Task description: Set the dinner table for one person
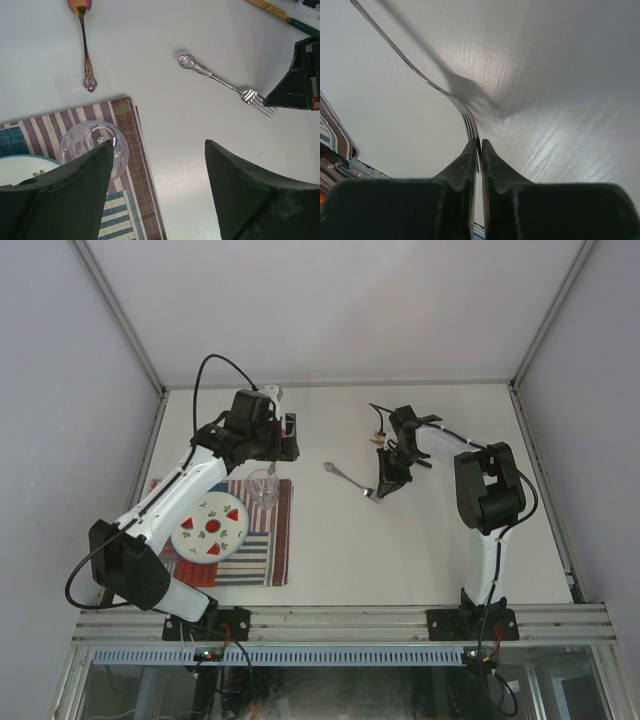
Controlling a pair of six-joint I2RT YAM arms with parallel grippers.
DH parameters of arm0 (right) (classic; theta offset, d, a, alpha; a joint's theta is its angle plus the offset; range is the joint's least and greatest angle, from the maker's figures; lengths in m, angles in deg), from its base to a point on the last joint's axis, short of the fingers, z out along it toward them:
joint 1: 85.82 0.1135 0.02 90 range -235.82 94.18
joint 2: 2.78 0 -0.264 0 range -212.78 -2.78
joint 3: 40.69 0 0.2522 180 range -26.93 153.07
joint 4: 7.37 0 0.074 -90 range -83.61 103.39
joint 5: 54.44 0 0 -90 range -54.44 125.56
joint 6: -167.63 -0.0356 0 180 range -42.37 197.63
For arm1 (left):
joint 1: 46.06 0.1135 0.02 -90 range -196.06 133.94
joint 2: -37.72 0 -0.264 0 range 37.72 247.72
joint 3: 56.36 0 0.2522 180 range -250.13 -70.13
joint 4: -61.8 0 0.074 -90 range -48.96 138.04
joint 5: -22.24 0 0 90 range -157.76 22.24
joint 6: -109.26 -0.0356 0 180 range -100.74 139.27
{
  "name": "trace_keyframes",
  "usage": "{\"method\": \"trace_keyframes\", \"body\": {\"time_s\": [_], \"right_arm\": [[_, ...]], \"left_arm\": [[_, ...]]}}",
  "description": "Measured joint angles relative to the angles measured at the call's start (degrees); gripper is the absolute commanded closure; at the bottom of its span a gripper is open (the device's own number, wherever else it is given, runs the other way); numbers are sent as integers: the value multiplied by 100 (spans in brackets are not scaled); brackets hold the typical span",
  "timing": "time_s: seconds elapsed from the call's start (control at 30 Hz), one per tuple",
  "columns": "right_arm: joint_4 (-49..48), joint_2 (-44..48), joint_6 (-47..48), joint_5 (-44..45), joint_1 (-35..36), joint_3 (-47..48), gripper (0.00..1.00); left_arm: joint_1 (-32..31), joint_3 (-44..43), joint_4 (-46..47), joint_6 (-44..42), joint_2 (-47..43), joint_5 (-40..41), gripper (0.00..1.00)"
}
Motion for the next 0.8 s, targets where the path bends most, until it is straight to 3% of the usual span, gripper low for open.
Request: {"method": "trace_keyframes", "body": {"time_s": [0.17,0.47,0.67,0.73,0.8], "right_arm": [[-11,0,-2,66,2,0,68],[-7,7,13,153,7,0,47],[116,437,17,413,164,-57,46],[190,798,22,549,289,-57,52],[243,1163,17,601,400,-63,69]], "left_arm": [[-31,-109,39,0,275,-15,22],[-31,-686,251,-63,1648,-210,24],[-197,-1606,339,-238,2723,-313,24],[-319,-1685,350,-258,2868,-354,25],[-413,-1709,361,-258,2957,-435,25]]}}
